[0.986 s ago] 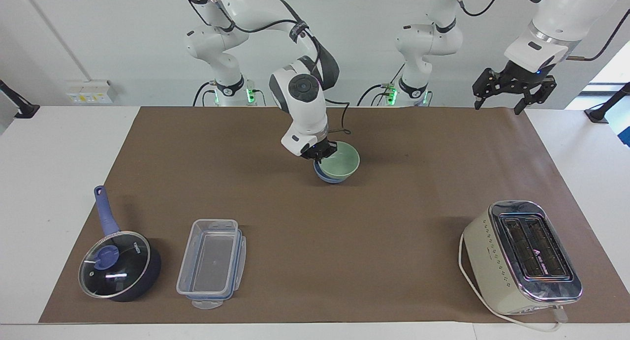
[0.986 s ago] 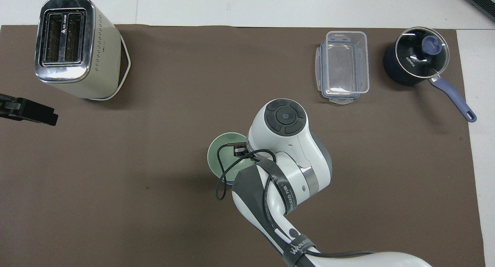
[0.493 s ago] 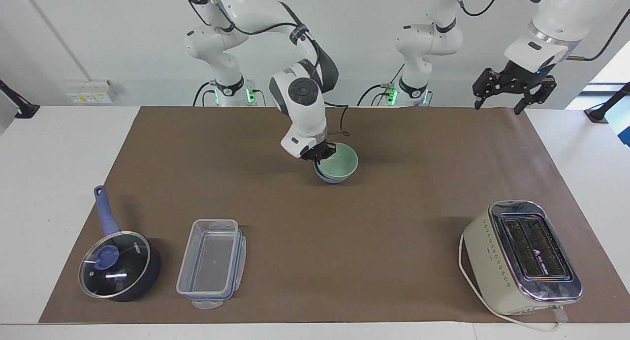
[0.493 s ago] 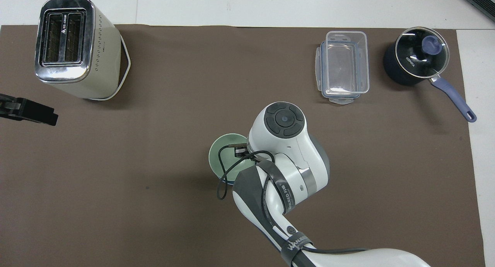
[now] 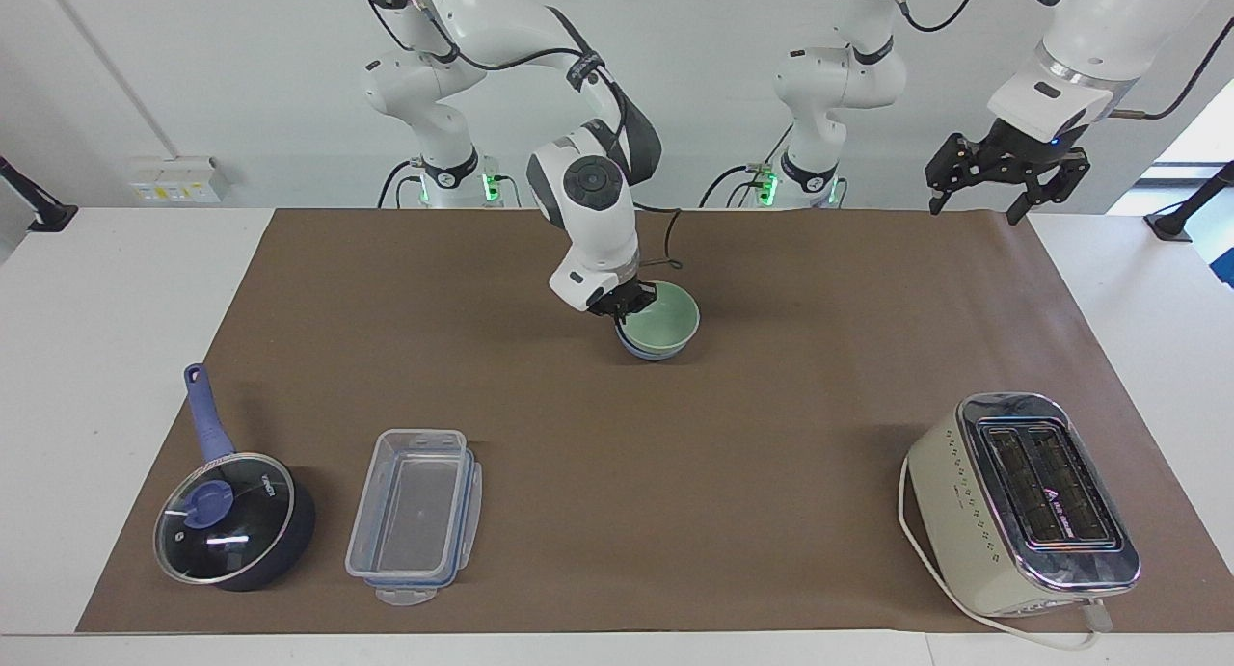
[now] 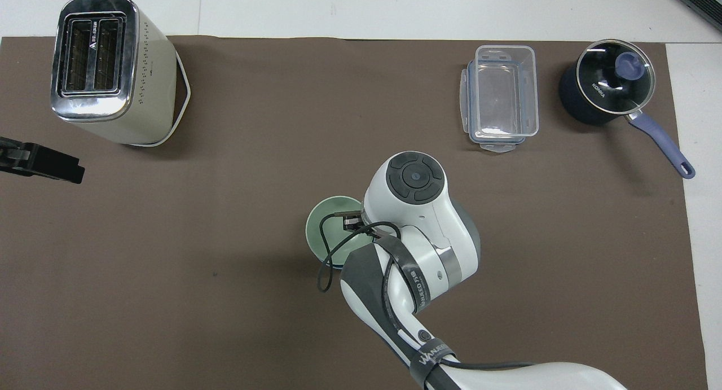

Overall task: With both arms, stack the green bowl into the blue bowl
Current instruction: 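Lower the green bowl into the blue bowl and open the right gripper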

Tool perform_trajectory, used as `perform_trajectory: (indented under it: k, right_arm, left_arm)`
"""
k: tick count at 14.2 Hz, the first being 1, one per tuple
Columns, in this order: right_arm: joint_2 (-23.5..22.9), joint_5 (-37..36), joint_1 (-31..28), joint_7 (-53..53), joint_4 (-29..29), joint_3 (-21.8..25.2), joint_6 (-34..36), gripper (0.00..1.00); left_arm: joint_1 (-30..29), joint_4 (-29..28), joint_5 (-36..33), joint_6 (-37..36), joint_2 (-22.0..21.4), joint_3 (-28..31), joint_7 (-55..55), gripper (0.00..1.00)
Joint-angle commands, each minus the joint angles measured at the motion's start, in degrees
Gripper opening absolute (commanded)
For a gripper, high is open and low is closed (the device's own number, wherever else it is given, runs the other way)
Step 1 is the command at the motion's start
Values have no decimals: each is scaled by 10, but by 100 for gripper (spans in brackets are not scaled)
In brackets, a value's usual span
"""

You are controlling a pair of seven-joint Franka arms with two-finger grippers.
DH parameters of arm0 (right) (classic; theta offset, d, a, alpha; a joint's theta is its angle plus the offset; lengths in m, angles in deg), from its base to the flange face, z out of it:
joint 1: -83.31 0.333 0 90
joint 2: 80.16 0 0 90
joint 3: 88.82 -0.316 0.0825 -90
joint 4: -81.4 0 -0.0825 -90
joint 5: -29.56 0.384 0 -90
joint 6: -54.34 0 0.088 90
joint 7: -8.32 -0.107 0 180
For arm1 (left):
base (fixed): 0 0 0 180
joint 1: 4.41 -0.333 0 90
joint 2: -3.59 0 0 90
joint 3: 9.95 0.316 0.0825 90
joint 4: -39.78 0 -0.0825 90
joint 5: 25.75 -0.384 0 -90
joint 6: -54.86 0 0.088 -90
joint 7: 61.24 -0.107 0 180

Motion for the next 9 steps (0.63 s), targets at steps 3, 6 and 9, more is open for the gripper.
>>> perform_trajectory:
  k: [3, 6, 9]
  right_arm:
    - [6, 23, -9, 17, -14, -4, -16, 0]
    - [6, 23, -10, 17, -11, -4, -6, 0]
    - [8, 23, -9, 17, -11, -5, -1, 0]
  left_arm:
    - [-6, -17, 8, -3, -16, -3, 5, 100]
    - [-6, -17, 8, -3, -16, -3, 5, 100]
    - [-6, -17, 8, -3, -16, -3, 5, 100]
